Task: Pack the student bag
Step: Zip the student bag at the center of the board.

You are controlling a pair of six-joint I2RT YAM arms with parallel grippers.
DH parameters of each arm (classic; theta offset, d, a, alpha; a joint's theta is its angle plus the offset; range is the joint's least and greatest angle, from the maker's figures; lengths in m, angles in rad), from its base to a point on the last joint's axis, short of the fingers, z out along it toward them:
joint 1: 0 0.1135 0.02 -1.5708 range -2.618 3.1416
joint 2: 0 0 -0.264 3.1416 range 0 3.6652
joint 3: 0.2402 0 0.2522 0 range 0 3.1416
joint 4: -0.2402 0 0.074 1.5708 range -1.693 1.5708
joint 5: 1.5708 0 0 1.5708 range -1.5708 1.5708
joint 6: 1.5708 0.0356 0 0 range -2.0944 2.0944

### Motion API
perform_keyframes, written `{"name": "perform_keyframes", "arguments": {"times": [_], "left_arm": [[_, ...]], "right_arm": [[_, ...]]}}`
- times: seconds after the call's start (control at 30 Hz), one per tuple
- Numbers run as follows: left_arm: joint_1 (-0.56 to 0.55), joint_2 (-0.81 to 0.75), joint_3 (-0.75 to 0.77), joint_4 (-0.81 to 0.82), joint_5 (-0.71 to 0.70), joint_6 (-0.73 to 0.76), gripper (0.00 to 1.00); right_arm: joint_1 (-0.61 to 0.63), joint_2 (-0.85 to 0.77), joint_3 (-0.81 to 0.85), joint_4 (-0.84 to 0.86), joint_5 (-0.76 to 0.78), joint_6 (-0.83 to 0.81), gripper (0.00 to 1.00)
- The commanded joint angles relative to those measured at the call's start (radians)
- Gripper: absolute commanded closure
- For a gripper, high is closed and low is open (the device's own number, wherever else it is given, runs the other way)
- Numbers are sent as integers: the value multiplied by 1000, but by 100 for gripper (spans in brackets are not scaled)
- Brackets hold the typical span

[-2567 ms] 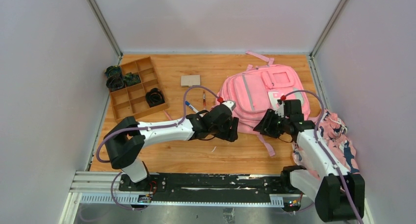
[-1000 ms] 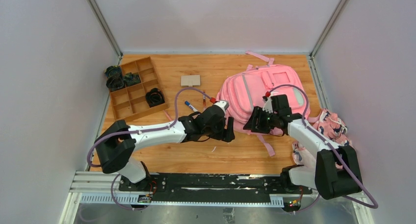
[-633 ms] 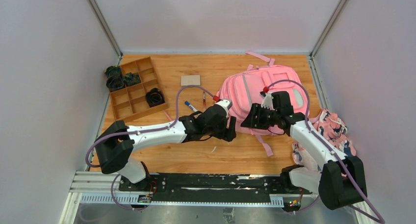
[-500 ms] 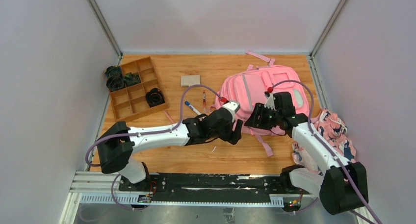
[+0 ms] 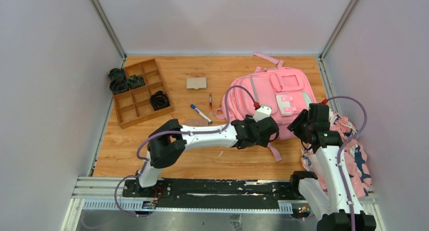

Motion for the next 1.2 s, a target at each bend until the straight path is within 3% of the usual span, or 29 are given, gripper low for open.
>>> {"name": "perform_keyframes", "arguments": {"times": [0.0, 0.33, 0.63, 0.87, 1.0, 1.17], "left_arm": [[-23, 72, 100, -125, -79, -116, 29], [-51, 216, 252, -232, -216, -163, 44], [-31, 245, 258, -230, -170, -194, 72], [-25, 94, 47, -13, -131, -167, 98], [20, -35, -128, 172, -29, -143, 100], [62, -119, -236, 319, 115, -102, 100]], "right_arm": [[-19, -16, 33, -63, 38, 11, 47], [-19, 5, 28, -37, -47, -10, 47], [-19, 9, 23, -32, -66, -17, 48], [-21, 108, -2, 27, -257, -78, 47], [-22, 170, -41, 63, -375, -69, 47], [-25, 285, -73, 117, -510, -16, 48]]}}
